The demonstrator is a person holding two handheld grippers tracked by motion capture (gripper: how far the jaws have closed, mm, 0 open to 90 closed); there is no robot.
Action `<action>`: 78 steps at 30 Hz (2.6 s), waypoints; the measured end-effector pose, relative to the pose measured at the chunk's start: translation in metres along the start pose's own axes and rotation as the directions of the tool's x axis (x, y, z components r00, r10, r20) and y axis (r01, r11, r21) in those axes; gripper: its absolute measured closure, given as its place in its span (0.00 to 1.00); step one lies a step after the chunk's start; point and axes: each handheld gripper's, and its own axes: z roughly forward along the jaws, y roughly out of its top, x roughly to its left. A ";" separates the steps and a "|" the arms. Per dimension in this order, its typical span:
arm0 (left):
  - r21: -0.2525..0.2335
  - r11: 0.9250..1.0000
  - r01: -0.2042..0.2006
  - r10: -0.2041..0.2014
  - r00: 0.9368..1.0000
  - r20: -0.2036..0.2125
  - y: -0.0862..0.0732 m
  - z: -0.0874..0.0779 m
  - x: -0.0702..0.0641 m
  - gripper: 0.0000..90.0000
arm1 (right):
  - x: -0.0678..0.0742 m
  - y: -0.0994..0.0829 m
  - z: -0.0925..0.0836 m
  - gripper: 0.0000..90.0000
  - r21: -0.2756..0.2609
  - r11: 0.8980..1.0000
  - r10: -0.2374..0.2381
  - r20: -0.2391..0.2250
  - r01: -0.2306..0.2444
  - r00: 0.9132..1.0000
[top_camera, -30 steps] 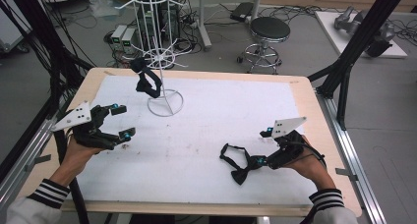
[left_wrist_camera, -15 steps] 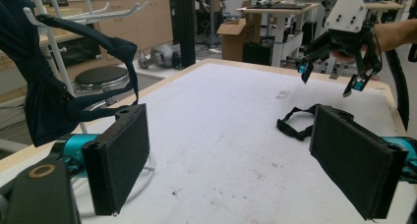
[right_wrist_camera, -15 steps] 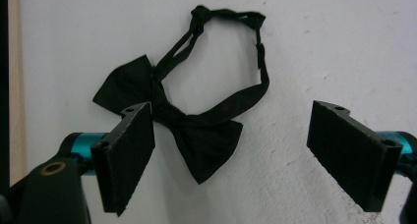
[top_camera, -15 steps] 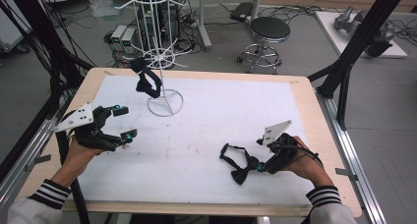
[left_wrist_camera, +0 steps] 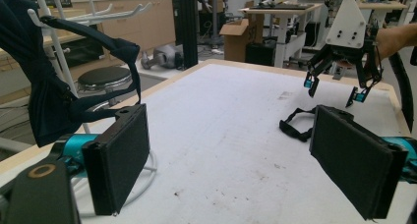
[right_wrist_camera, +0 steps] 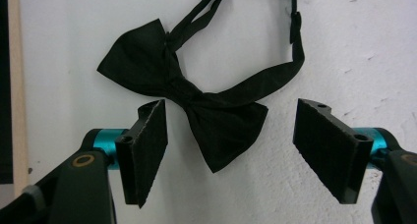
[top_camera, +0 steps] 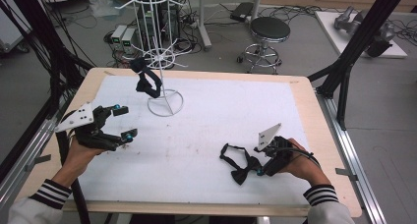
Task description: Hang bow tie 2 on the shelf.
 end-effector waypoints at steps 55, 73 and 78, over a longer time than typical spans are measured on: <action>0.007 1.000 -0.002 0.002 1.000 0.018 -0.001 0.006 -0.004 0.18 | 0.000 0.006 0.004 0.91 -0.026 0.999 0.032 -0.070 -0.034 0.997; -0.003 1.000 -0.018 0.018 0.999 0.036 0.008 0.010 -0.009 0.18 | 0.002 0.013 -0.011 0.91 -0.329 0.934 0.112 -0.109 -0.142 0.988; -0.008 1.000 -0.024 0.025 0.999 0.042 0.011 0.012 -0.010 0.18 | 0.002 0.016 -0.014 0.91 -0.387 0.907 0.129 -0.122 -0.166 0.984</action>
